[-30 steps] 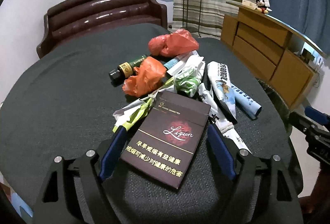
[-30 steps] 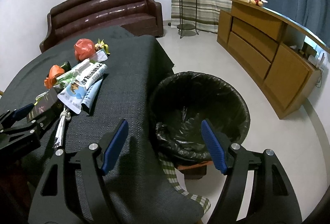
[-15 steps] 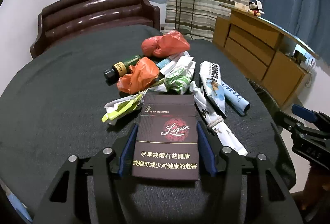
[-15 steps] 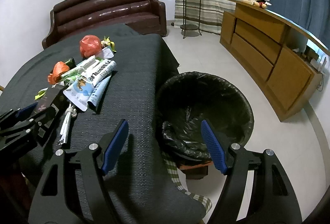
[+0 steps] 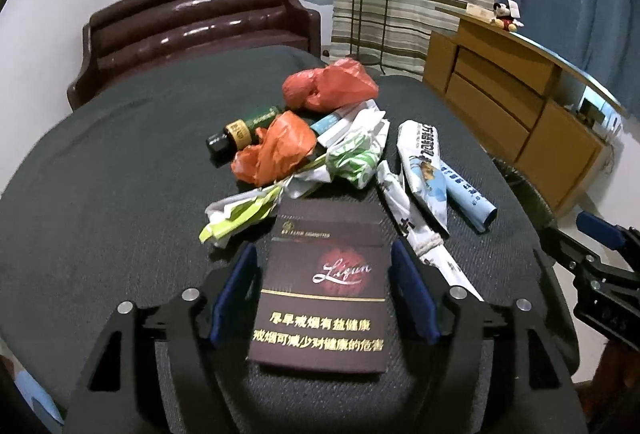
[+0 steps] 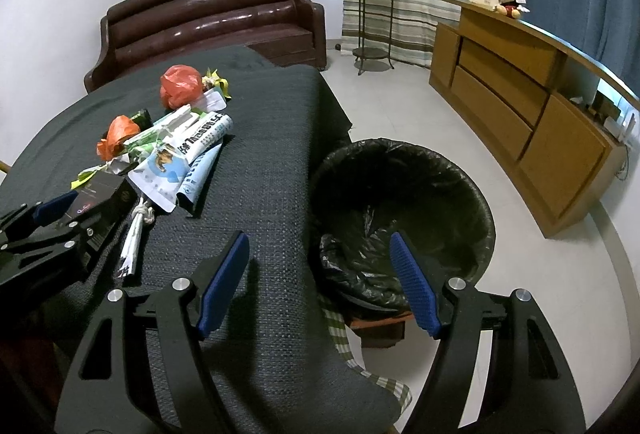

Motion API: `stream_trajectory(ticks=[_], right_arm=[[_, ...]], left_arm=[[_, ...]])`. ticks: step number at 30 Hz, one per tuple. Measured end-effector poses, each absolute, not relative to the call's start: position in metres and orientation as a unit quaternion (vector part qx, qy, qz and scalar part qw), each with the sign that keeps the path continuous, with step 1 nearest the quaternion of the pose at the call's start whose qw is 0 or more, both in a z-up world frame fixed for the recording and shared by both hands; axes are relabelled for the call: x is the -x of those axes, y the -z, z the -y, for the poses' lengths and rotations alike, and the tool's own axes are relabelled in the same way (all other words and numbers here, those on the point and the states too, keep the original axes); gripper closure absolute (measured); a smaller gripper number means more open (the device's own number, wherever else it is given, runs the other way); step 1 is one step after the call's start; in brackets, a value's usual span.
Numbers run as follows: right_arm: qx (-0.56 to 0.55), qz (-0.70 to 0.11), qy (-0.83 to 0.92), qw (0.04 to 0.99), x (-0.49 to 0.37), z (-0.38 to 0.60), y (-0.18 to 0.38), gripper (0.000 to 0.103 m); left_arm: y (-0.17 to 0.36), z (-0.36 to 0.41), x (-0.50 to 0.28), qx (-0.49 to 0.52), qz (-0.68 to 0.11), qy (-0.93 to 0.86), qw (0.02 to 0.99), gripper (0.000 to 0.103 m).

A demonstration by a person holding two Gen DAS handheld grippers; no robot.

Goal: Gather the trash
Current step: 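Lift the cigarette box with the left tool while the right tool grasps a white wrapper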

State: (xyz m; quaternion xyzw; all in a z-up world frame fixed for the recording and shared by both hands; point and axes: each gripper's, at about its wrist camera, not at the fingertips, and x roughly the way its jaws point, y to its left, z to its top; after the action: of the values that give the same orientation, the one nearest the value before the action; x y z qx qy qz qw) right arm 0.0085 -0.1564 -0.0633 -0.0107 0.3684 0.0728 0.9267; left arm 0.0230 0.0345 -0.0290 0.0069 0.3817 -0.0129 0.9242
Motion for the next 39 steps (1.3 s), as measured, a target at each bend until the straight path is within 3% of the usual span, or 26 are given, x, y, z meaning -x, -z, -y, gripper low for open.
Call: stream_trajectory(ticks=[2,22,31,39], right_arm=[[0.011,-0.368,-0.073,0.927,-0.009,0.156,0.063,0.032],[0.027,-0.357,-0.113,0.927,0.000,0.120,0.055,0.033],[0.038,-0.350,-0.156,0.923,0.007,0.085,0.047,0.045],[0.059,-0.369,-0.200,0.906,0.011,0.055,0.057,0.066]], left_arm=[[0.030,-0.032,-0.023,-0.014,-0.384,0.016,0.923,0.048],[0.011,-0.067,-0.005,-0.011,-0.340,-0.035,0.940,0.048],[0.006,-0.098,0.007,-0.013,-0.322,-0.079,0.943,0.048],[0.011,-0.123,0.010,0.002,-0.327,-0.098,0.940,0.048]])
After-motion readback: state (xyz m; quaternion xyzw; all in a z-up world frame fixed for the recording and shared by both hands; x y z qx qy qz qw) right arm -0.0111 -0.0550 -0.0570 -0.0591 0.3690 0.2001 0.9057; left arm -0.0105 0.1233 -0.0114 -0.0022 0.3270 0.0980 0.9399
